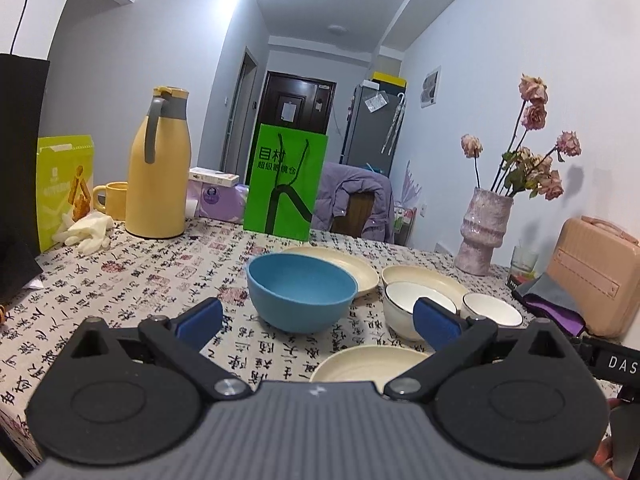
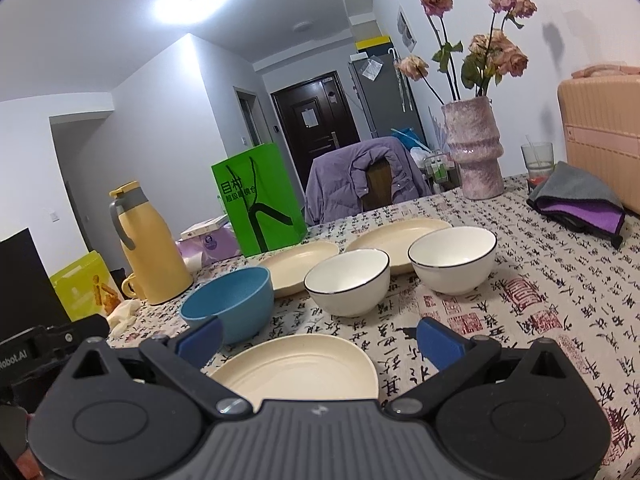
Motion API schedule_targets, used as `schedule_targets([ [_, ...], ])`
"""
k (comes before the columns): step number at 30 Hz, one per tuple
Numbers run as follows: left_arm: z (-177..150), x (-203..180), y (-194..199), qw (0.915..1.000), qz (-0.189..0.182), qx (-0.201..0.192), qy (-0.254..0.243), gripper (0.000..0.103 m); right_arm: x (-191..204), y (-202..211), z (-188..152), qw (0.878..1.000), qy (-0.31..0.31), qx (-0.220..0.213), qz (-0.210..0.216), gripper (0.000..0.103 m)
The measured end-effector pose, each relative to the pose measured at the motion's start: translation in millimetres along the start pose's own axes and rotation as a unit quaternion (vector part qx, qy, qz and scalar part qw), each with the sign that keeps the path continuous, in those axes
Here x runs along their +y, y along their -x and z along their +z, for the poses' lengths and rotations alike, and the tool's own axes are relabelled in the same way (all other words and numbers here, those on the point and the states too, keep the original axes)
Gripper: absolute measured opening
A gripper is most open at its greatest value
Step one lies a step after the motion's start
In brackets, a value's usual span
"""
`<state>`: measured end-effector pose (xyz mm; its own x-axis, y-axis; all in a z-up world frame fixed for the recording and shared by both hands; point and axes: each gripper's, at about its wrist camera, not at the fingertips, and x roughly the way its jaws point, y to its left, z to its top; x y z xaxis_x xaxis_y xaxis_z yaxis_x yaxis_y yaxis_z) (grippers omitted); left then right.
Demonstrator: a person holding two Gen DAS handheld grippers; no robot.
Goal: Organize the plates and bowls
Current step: 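Move both open tools toward the two cream plates beside the green bag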
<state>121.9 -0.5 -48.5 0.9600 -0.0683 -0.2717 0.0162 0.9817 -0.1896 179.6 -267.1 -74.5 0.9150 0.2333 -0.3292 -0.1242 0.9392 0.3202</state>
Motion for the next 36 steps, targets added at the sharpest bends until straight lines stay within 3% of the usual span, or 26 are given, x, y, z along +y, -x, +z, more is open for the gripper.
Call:
schedule_targets([
  [14,39,15,-5,0.9994,0.01,-0.028,0.015,0.103,17,-13,31,1.0,0.023,-0.01,0.006,0.103],
  [27,75,31,-40,0.9984,0.012,-0.04,0.037,0.103,29,-50,63,0.999,0.035,-0.01,0.003,0.103],
  [36,95,42,-71,0.9987,0.018,-0.028,0.038,0.103,37,-84,79,0.999,0.038,0.006,-0.001,0.103],
])
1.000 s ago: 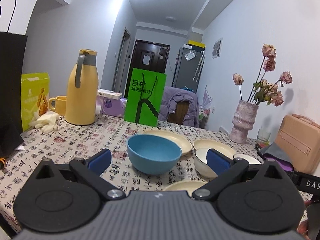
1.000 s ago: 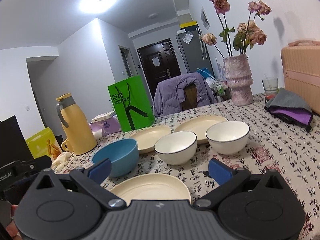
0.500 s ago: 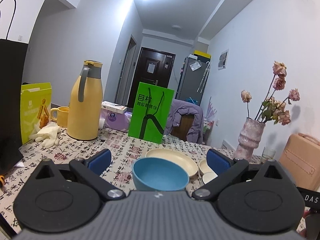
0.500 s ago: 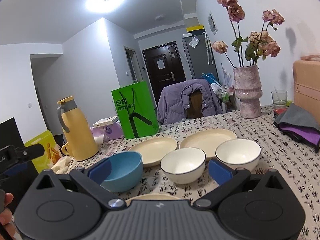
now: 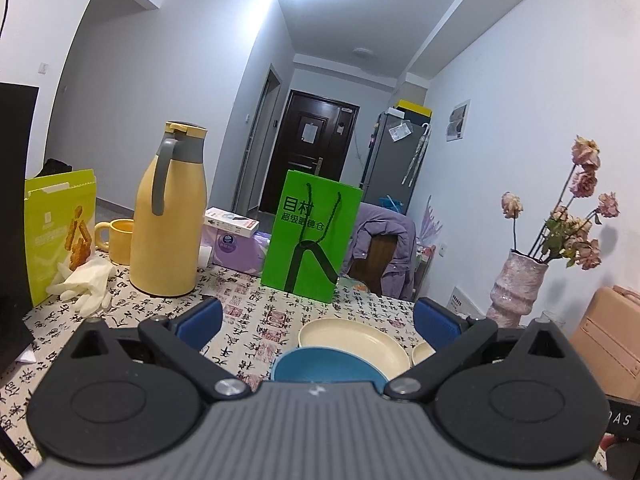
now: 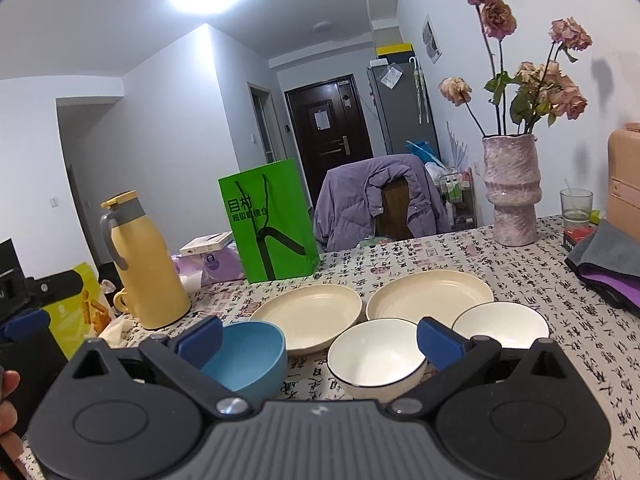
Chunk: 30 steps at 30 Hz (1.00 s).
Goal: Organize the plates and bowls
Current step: 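Move both open tools toward the two cream plates beside the green bag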
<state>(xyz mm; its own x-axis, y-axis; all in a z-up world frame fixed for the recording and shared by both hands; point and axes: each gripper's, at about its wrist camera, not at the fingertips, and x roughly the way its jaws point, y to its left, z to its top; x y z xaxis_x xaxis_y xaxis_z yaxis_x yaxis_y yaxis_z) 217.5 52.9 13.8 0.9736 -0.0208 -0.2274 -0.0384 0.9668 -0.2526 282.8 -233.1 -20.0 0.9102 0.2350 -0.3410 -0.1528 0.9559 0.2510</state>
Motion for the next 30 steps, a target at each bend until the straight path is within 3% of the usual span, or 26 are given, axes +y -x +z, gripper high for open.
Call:
schedule_targets([
  [30,50,41,-123,0.9924,0.057,0.046,0.099,0.103,27,-118,40,0.998,0.02,0.055,-0.003,0.103],
])
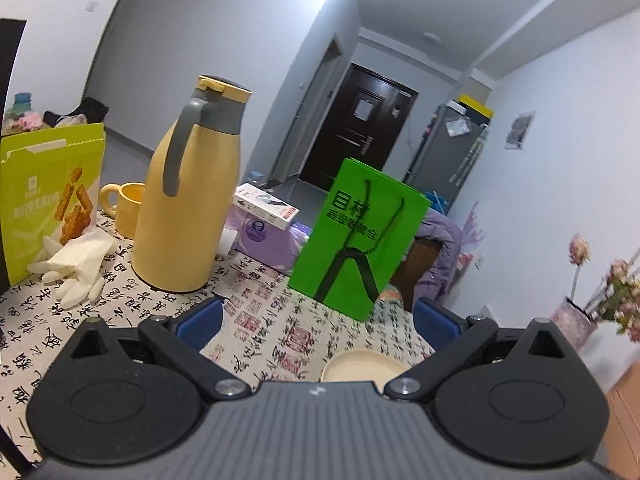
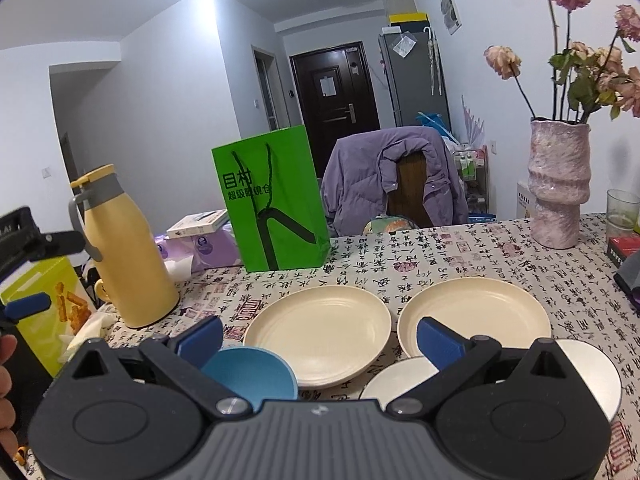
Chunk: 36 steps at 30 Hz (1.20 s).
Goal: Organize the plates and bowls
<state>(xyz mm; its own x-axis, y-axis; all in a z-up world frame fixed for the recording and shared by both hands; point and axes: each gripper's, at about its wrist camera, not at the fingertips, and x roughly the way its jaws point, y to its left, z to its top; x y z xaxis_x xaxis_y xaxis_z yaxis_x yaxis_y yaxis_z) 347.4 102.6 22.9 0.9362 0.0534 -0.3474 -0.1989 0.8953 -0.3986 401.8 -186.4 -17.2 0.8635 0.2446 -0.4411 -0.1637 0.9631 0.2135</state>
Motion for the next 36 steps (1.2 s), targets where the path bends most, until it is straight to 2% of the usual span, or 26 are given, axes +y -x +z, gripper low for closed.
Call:
schedule_targets([
  [8,7,1,-46,0.9988,0.017,0.046,0.005,0.103,4,-36,11,1.0,0.015,0.017,-0.003,0.103],
  [11,9,0,-67,0.9975,0.02,0.068,0.005,0.103,1,-51,15,1.0,0.0,0.031,-0.002,0.103],
  [18,21,-21,-113,0.9947,0.026,0.094,-0.033,0.103,-15,-84,25,0.998,-0.034,0.057,-0.015,0.103],
  [23,26,-35,-155,0.9898,0.028,0.127,-0.059,0.103,-24,-109,29,0.995,-0.051,0.081,-0.027,0.103],
  [28,8,-20,-186,0.9858,0.022,0.149,-0.074,0.103,-29,-133,27,0.993,-0.043,0.104,-0.047,0.103],
  [31,2,-9,-206,0.9804,0.018,0.183,-0.071,0.103,-32,-148,24,0.99,-0.045,0.118,-0.057,0.103],
  [34,2,4,-211,0.9819,0.009,0.181,-0.055,0.103,-32,-158,21,0.989,-0.048,0.13,-0.059,0.103],
  [36,-1,8,-219,0.9783,0.004,0.2,-0.052,0.103,-31,-163,21,0.988,-0.047,0.136,-0.062,0.103],
])
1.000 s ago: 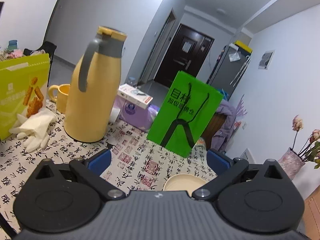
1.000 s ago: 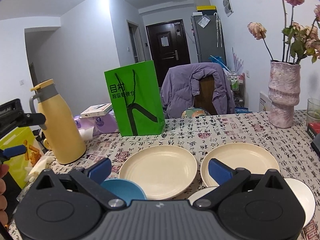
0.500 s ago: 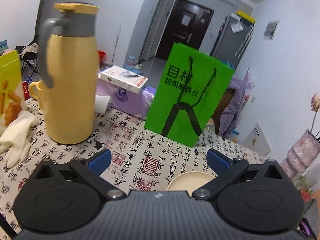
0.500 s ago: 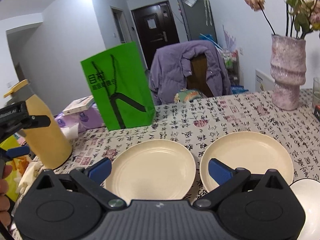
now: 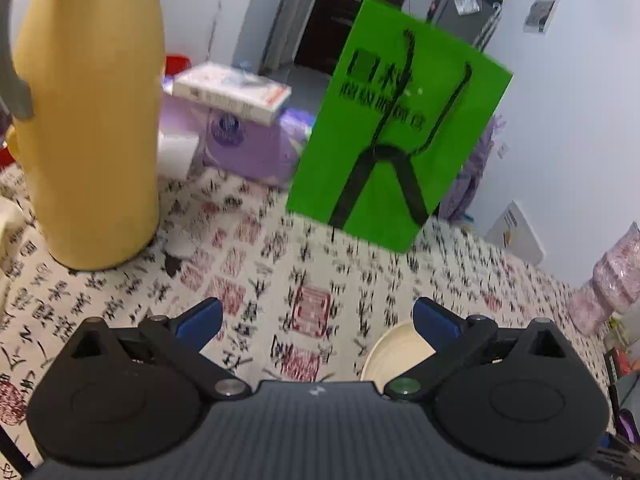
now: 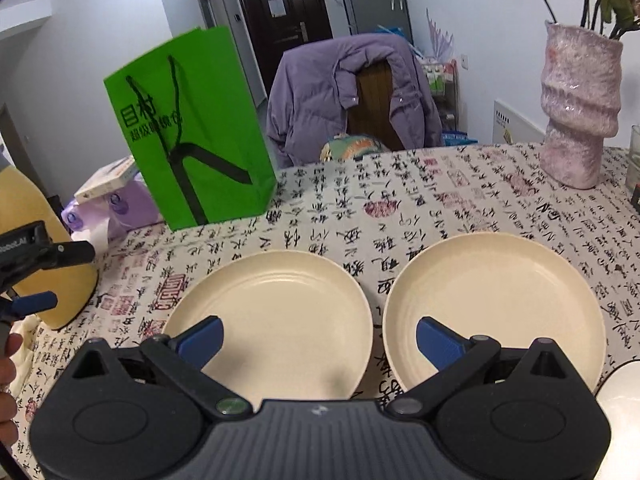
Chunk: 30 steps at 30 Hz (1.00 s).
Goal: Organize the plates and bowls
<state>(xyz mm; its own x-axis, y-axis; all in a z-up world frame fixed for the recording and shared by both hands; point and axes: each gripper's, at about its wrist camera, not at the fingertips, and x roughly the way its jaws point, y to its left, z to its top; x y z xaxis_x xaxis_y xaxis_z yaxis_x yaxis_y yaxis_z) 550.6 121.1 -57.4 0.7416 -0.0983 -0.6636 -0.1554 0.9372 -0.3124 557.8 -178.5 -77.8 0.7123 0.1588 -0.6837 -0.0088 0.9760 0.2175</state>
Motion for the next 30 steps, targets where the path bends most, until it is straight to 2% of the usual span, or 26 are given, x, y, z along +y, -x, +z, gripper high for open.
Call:
schedule_targets([
  [6,-6,-4,-19,0.999,0.008,0.028,-0.035,0.103,-2,-10,-2,1.0,-0.006,0.006,-0.021,0.101],
  [12,-9,-2,-30,0.9981,-0.008,0.047,-0.038,0.103,2,-14,-3,0.999,-0.001,0.015,-0.029,0.095],
  [19,-12,-2,-43,0.9966,-0.01,0.068,-0.044,0.102,0,-19,-4,0.999,-0.003,0.026,-0.038,0.082],
  [21,-13,-3,-45,0.9962,-0.012,0.072,-0.047,0.099,-2,-21,-5,0.999,-0.009,0.034,-0.038,0.077],
  [23,-14,-3,-47,0.9957,-0.015,0.077,-0.05,0.094,-5,-24,-7,0.998,-0.015,0.042,-0.035,0.063],
  [25,-15,-4,-48,0.9953,-0.022,0.079,-0.053,0.092,-6,-27,-8,0.998,-0.019,0.049,-0.032,0.055],
  [28,-17,-6,-52,0.9936,-0.032,0.091,-0.058,0.09,-5,-30,-9,0.997,-0.013,0.054,-0.047,0.053],
  [30,-19,-8,-54,0.9927,-0.034,0.097,-0.064,0.084,-5,-31,-9,0.997,-0.011,0.055,-0.052,0.051],
])
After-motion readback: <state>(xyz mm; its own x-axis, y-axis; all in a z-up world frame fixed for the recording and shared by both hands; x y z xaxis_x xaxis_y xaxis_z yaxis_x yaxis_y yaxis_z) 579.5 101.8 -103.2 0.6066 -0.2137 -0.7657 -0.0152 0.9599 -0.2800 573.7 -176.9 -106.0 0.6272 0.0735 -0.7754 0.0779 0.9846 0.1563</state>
